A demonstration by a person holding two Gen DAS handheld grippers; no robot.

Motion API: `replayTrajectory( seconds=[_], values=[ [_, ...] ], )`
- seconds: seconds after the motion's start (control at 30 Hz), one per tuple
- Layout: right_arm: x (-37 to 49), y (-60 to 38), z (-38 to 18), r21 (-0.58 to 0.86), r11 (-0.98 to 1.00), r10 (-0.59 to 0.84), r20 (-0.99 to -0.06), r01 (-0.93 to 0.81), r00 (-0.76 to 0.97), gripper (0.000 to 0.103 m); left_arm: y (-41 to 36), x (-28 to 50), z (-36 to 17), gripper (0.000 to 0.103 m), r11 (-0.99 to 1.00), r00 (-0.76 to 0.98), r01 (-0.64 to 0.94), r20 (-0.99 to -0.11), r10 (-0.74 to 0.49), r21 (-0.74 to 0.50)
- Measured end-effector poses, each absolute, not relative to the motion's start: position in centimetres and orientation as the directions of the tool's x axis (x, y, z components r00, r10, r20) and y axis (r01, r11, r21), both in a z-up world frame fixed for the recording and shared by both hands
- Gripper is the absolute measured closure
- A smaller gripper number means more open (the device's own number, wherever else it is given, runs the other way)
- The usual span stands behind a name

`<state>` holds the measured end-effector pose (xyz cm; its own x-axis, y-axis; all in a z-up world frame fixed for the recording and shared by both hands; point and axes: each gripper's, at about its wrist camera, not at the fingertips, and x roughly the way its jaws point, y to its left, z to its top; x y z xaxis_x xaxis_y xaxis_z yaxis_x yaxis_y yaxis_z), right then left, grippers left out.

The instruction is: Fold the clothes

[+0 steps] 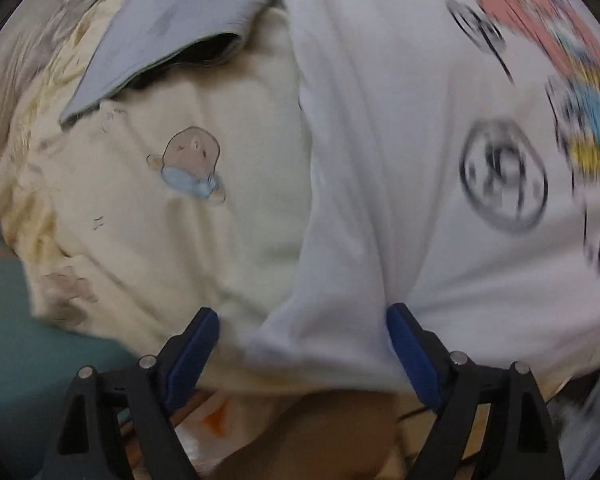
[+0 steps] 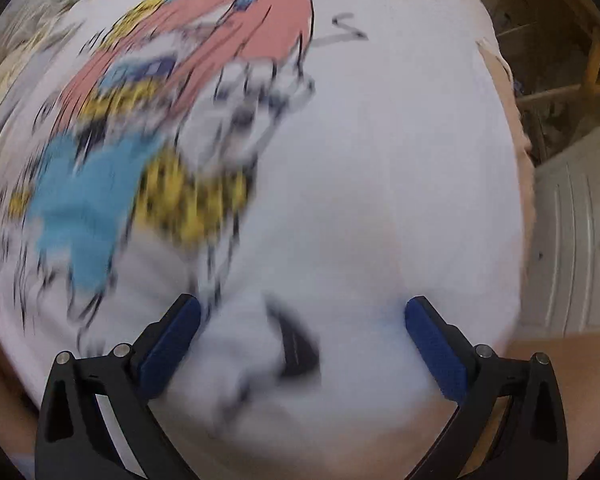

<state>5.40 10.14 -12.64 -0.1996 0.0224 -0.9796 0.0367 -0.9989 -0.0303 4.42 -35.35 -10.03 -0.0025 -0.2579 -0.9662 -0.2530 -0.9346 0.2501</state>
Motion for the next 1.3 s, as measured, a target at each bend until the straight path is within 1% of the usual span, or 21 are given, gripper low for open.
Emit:
replayTrajectory(
  seconds=[0.1,0.17,0.27,0.3,0.33,0.4,0.43,0.47,0.53,0.6,0.63,0.7,0.73,0.8,0.87,0.97,1.0,1.07,1.2,1.27,1.3],
  values=[
    [7.9,10.5,-12.0,-0.030,-0.998,0.023,-0.987,0.048,-0.156,0.000,-34.4,4.9,-9.1,0.017,-0.913,0.003,-0.306,-0.959,-0.283,0.269],
    [8.5,10.6,-11.1,-0.037,-0.998,0.029,-0.990,0.052,-0.139,0.000,-32.5,4.4,-7.2,0.017,-0.889,-0.091,-0.339,-0.952,-0.294,0.307],
    [7.7,10.7,-8.4,-0.060,-0.997,0.047,-0.968,0.043,-0.245,0.000,-28.5,3.1,-4.3,0.017,-0.918,-0.240,-0.345,-0.964,-0.114,0.194],
    [7.2,10.8,-7.6,-0.060,-0.998,0.048,-0.958,0.035,-0.284,0.000,-27.0,2.7,-3.9,0.017,-0.931,-0.272,-0.347,-0.962,-0.018,0.115],
    [6.3,11.2,-7.5,0.003,-1.000,-0.004,-0.956,0.003,-0.293,0.000,-25.1,2.4,-3.9,0.017,-0.933,-0.298,-0.358,-0.952,0.074,0.039],
    [4.2,11.3,-8.5,0.115,-0.993,-0.102,-0.954,-0.028,-0.282,0.000,-22.0,1.9,-4.8,0.017,-0.931,-0.317,-0.361,-0.932,0.178,-0.055],
    [3.3,10.7,-8.9,0.114,-0.993,-0.105,-0.951,-0.015,-0.292,0.000,-20.5,1.8,-5.5,0.017,-0.928,-0.322,-0.358,-0.919,0.227,-0.104],
    [3.2,9.4,-9.0,0.078,-0.997,-0.074,-0.950,-0.003,-0.304,0.000,-19.6,2.1,-6.0,0.017,-0.926,-0.322,-0.349,-0.910,0.260,-0.142],
    [2.3,7.8,-10.1,0.040,-0.998,-0.054,-0.937,0.048,-0.345,0.000,-17.4,2.4,-7.3,0.017,-0.930,-0.315,-0.310,-0.902,0.295,-0.196],
    [2.3,6.9,-11.2,0.014,-0.997,-0.036,-0.943,0.070,-0.332,0.000,-15.5,2.5,-8.6,0.017,-0.930,-0.298,-0.311,-0.909,0.290,-0.195],
    [2.5,6.4,-11.8,-0.010,-0.997,-0.014,-0.946,0.073,-0.324,0.000,-14.3,3.3,-9.9,0.017,-0.935,-0.275,-0.309,-0.924,0.265,-0.177],
    [4.2,6.2,-11.8,-0.036,-0.997,0.010,-0.944,0.072,-0.330,0.000,-12.6,5.3,-10.8,0.017,-0.943,-0.289,-0.329,-0.945,0.151,-0.050],
    [5.4,6.3,-11.8,-0.038,-0.996,0.012,-0.950,0.076,-0.313,0.001,-12.4,6.1,-10.7,0.017,-0.944,-0.281,-0.329,-0.951,0.130,-0.032],
    [7.9,6.5,-11.8,-0.041,-0.996,0.016,-0.960,0.082,-0.280,0.000,-12.6,7.4,-10.8,0.017,-0.952,-0.239,-0.305,-0.965,0.110,-0.033],
    [10.3,7.3,-11.9,0.006,-0.997,-0.024,-0.974,0.082,-0.225,0.000,-12.7,8.8,-10.8,0.017,-0.945,-0.209,-0.325,-0.973,0.094,-0.022],
    [12.0,7.8,-11.6,0.007,-0.993,-0.026,-0.986,0.114,-0.164,0.000,-12.8,10.4,-10.2,0.017,-0.930,-0.193,-0.367,-0.978,0.074,0.002],
    [12.2,8.0,-11.1,0.016,-0.993,-0.034,-0.988,0.119,-0.152,0.000,-12.9,10.7,-9.9,0.018,-0.926,-0.193,-0.376,-0.978,0.076,0.003],
    [12.2,8.5,-9.5,0.040,-0.992,-0.062,-0.980,0.116,-0.189,0.000,-13.5,9.8,-8.4,0.018,-0.936,-0.219,-0.345,-0.965,0.146,-0.063],
    [9.2,9.9,-6.7,0.001,-0.997,-0.028,-0.943,0.080,-0.332,0.000,-13.1,6.2,-6.3,0.018,-0.950,-0.349,-0.298,-0.915,0.201,-0.095],
    [6.6,11.0,-7.8,0.038,-0.999,-0.043,-0.947,0.021,-0.319,0.000,-12.3,4.3,-7.2,0.018,-0.952,-0.343,-0.283,-0.915,0.213,-0.116],
    [5.3,10.9,-9.2,0.032,-0.999,-0.028,-0.954,-0.008,-0.298,0.000,-12.0,3.8,-8.0,0.018,-0.956,-0.341,-0.273,-0.919,0.197,-0.104]
  ],
)
